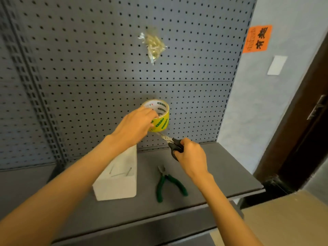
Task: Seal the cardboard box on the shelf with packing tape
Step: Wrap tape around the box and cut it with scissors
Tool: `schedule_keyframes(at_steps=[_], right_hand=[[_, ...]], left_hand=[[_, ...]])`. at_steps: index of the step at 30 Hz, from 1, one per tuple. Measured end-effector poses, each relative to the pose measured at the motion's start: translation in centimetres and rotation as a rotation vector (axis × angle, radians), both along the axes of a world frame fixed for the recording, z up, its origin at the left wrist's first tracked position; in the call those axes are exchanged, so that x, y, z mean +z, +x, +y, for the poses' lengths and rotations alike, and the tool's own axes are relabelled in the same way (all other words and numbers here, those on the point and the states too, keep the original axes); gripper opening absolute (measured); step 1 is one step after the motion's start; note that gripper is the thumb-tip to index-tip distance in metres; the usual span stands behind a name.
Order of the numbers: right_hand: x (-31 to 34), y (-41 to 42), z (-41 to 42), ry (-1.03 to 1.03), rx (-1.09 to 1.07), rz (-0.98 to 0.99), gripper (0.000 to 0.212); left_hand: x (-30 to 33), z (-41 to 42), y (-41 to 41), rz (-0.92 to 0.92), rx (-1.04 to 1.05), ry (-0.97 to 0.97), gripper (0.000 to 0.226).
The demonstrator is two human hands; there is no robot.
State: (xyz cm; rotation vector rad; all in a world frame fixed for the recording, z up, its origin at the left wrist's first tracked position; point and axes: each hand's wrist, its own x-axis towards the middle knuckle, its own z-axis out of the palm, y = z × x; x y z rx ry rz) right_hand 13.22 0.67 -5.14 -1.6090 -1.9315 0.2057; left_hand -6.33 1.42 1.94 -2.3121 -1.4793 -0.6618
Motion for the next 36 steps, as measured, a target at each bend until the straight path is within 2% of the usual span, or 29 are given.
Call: schedule_keyframes(at_steps=[4,12,17,25,30,36], right_hand=[[1.4,-6.8,-3.5,0.01,0.068,-0.031,0.025],[2.3,-20.8,-12.4,0.037,0.261,-0.037,0.023],[3.3,-30.6,-18.1,0.053,0.448,-0.103,0.026],[3.8,-45.4,-24.9,0.087,0.719,-0.098,0.026],[2.3,-53.8,-27.8,0.037,0.842,-0.113,0.028],[2.1,-64.7,-27.7,0.021,0.888,-0.092,0.029]], left_hand=[[1.0,-5.8,-6.9,0.016,0.081,0.04,0.028],[1.1,-20.0,-20.4,0.0,0.369,-0.003,0.032],[0.3,-29.5,-29.1,-0.001,0.585,-0.041,0.028],[-0.5,-42.5,-40.3,-0.047,0.892,-0.018,0.027],[-2.3,-47.1,-46.0,-0.045,1.027,-0.075,0.031],[-2.7,-47.7,-54.2,-0.034,1.107,-0.099,0.032]])
